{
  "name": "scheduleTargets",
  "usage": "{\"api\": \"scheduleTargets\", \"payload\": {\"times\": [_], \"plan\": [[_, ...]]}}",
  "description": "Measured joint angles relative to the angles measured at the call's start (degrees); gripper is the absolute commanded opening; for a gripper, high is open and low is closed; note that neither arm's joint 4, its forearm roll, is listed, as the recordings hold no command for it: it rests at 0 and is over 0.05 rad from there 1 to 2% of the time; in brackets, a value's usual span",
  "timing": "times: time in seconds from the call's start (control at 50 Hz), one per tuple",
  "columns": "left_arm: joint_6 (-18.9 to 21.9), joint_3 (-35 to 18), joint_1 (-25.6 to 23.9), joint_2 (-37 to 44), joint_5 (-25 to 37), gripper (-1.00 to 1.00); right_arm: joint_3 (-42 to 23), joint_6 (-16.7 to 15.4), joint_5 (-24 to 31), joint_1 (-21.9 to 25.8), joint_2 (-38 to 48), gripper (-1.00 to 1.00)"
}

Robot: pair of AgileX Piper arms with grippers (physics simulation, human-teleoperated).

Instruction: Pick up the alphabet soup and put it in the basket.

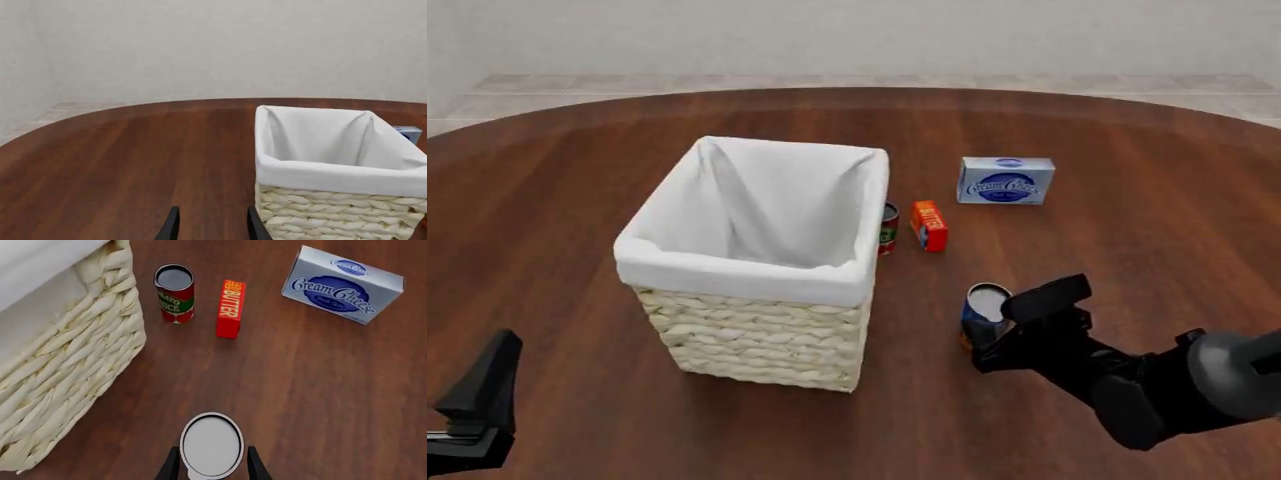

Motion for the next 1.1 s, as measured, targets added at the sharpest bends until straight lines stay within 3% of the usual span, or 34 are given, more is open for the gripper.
{"api": "scheduleTargets", "payload": {"times": [0.22,0.24,0.76,1.1], "plan": [[0.0,0.0,0.0,0.0,0.0,1.0,0.2,0.0,-0.6,0.4,0.4,1.0],[0.0,0.0,0.0,0.0,0.0,1.0,0.2,0.0,-0.7,0.5,0.4,-1.0],[0.0,0.0,0.0,0.0,0.0,1.0,1.1,-1.6,0.0,-0.1,-2.7,-1.0],[0.0,0.0,0.0,0.0,0.0,1.0,1.3,-2.1,6.1,0.3,-13.1,-1.0]]}}
